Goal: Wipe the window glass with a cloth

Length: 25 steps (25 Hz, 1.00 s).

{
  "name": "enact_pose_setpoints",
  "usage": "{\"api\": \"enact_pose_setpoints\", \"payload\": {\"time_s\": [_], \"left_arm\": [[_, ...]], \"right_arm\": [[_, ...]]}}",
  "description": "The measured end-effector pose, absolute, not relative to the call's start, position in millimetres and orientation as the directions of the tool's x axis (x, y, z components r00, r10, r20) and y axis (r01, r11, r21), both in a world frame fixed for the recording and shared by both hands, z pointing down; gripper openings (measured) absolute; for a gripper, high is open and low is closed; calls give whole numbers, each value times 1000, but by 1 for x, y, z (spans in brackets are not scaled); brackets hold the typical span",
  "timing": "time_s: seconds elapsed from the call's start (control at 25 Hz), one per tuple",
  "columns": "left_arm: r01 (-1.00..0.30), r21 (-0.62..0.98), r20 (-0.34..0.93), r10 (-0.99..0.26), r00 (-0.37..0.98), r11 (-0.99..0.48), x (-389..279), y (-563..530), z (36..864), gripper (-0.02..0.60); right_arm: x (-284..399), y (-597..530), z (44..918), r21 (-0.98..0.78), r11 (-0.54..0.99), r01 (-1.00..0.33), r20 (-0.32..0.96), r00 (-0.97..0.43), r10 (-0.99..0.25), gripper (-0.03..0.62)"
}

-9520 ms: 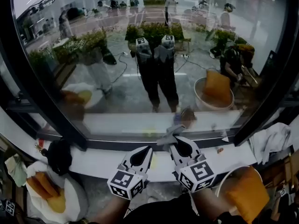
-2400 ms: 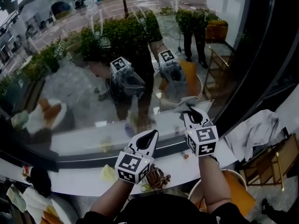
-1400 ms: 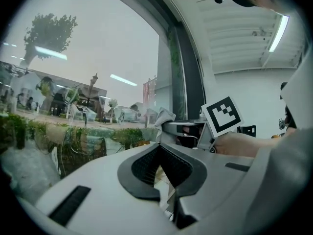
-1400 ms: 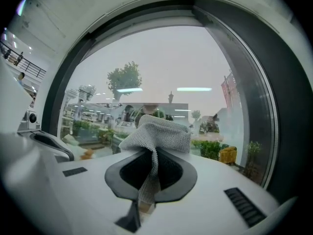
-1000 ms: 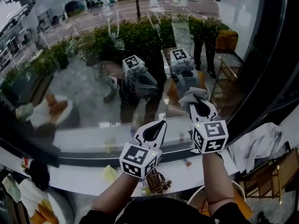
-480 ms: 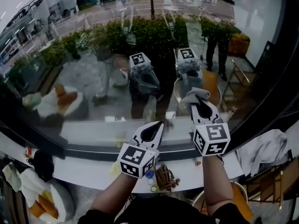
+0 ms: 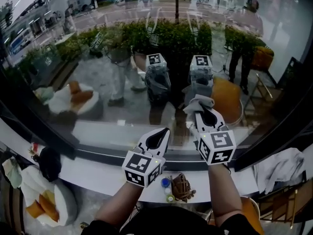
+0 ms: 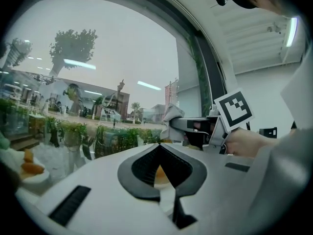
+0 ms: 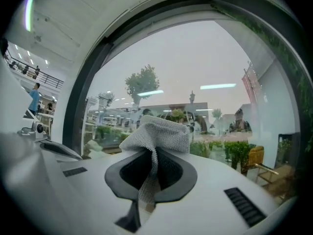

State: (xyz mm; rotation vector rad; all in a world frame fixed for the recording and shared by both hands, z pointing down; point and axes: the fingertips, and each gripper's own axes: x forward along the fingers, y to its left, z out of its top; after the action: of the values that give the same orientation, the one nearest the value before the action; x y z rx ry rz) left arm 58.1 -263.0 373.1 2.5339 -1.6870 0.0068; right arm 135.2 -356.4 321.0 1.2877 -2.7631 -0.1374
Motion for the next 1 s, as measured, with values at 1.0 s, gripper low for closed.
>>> {"api": "enact_pose_setpoints", "payload": {"time_s": [1.0], "left_arm": [[-983, 62, 92, -980, 175, -170, -136, -181, 395, 8]], "right_arm": [[-94, -298, 340, 90, 791, -605, 63, -789, -611, 38]]}}
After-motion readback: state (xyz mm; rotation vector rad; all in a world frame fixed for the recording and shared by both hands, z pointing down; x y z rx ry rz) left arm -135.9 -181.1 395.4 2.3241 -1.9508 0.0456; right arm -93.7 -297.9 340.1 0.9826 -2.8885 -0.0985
